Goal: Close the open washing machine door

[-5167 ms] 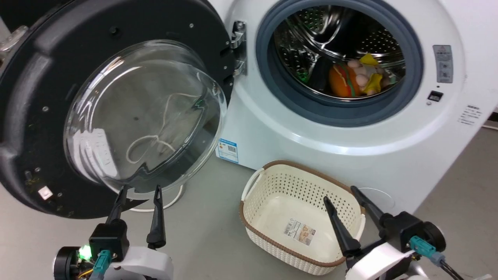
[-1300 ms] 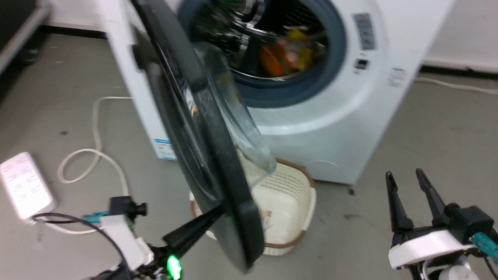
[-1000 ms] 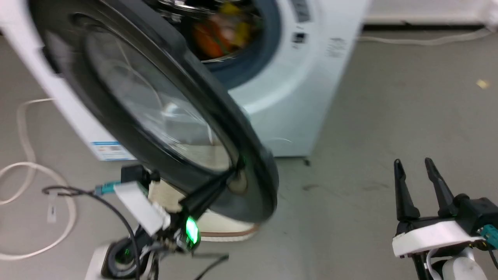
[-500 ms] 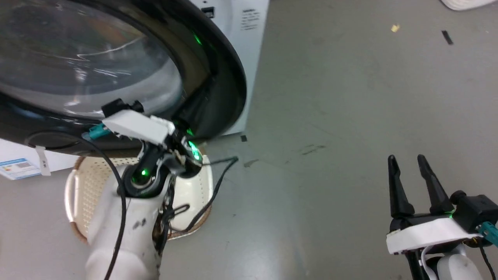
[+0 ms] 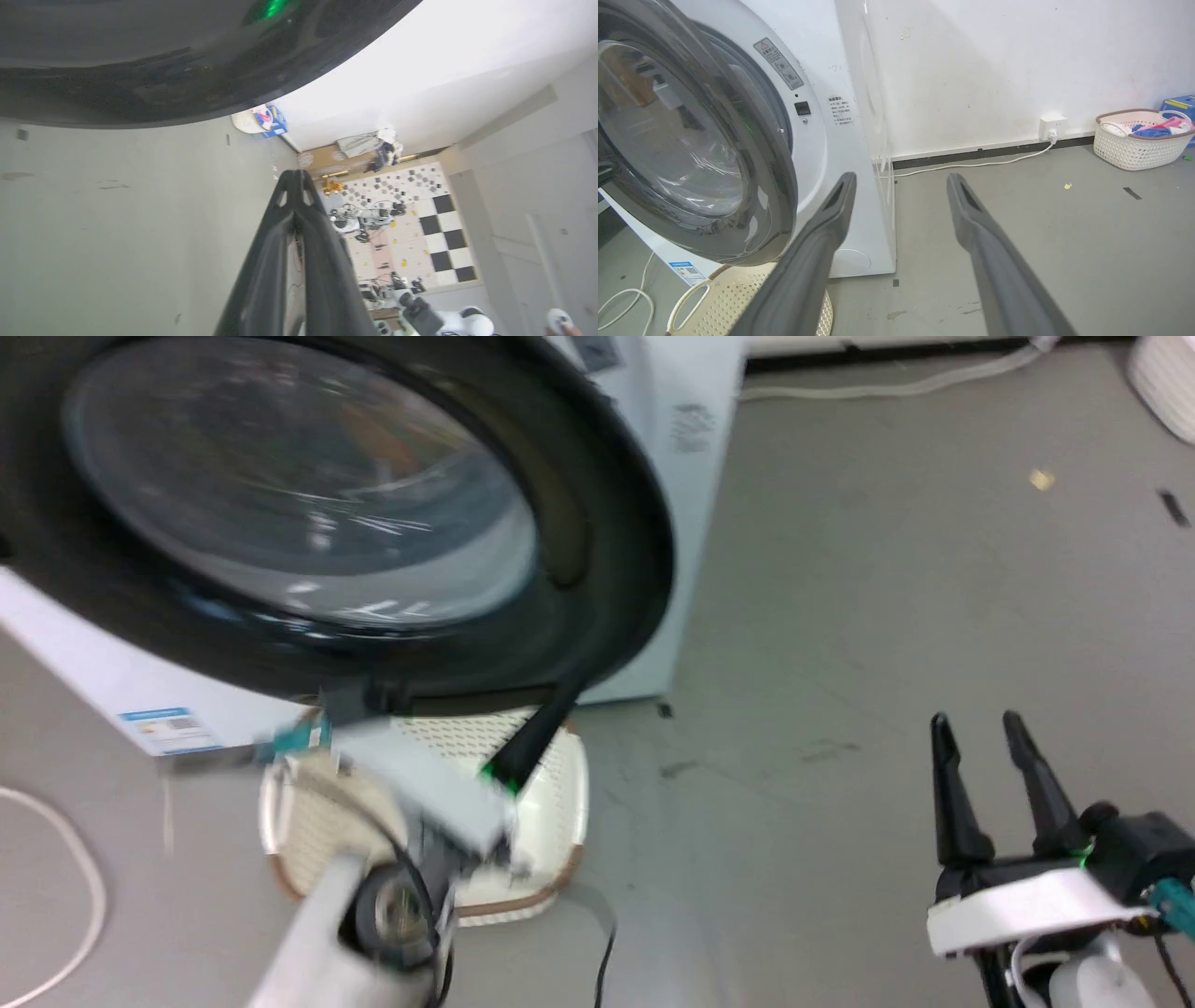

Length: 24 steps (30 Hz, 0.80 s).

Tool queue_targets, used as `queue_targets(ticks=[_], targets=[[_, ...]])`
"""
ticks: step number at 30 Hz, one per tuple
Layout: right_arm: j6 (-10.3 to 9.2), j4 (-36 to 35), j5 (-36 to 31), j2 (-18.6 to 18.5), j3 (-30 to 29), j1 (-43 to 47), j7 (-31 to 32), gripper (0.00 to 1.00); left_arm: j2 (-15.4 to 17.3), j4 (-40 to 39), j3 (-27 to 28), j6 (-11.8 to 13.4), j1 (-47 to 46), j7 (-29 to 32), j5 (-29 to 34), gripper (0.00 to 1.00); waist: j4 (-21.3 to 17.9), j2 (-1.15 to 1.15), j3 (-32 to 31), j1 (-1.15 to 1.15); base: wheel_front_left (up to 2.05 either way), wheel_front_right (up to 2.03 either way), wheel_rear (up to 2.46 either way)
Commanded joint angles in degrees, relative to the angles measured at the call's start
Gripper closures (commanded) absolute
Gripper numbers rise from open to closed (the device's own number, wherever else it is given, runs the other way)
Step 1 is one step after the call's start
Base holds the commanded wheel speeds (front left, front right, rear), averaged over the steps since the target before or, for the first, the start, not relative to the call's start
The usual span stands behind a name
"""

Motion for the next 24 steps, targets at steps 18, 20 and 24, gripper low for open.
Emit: queue_targets(ticks=[18,20,24], targets=[[0.05,-1.03,-5.97,0.04,5.79,5.52,-0.24,0.00,13.21,-7.22,0.05,8.67,19.53,-29.93,60.71,0.00,17.06,-0.01,-10.52,0.00,0.00,0.00,0.00],[0.05,-0.84,-6.50,0.04,6.48,5.63,-0.24,0.00,10.75,-9.32,3.48,9.35,22.73,-29.94,66.27,0.00,17.48,-0.01,-10.46,0.00,0.00,0.00,0.00],[0.05,-0.78,-6.40,0.04,6.21,5.97,-0.24,0.00,8.32,-10.81,6.49,9.21,25.05,-29.94,69.75,0.00,17.95,-0.01,-10.15,0.00,0.00,0.00,0.00]])
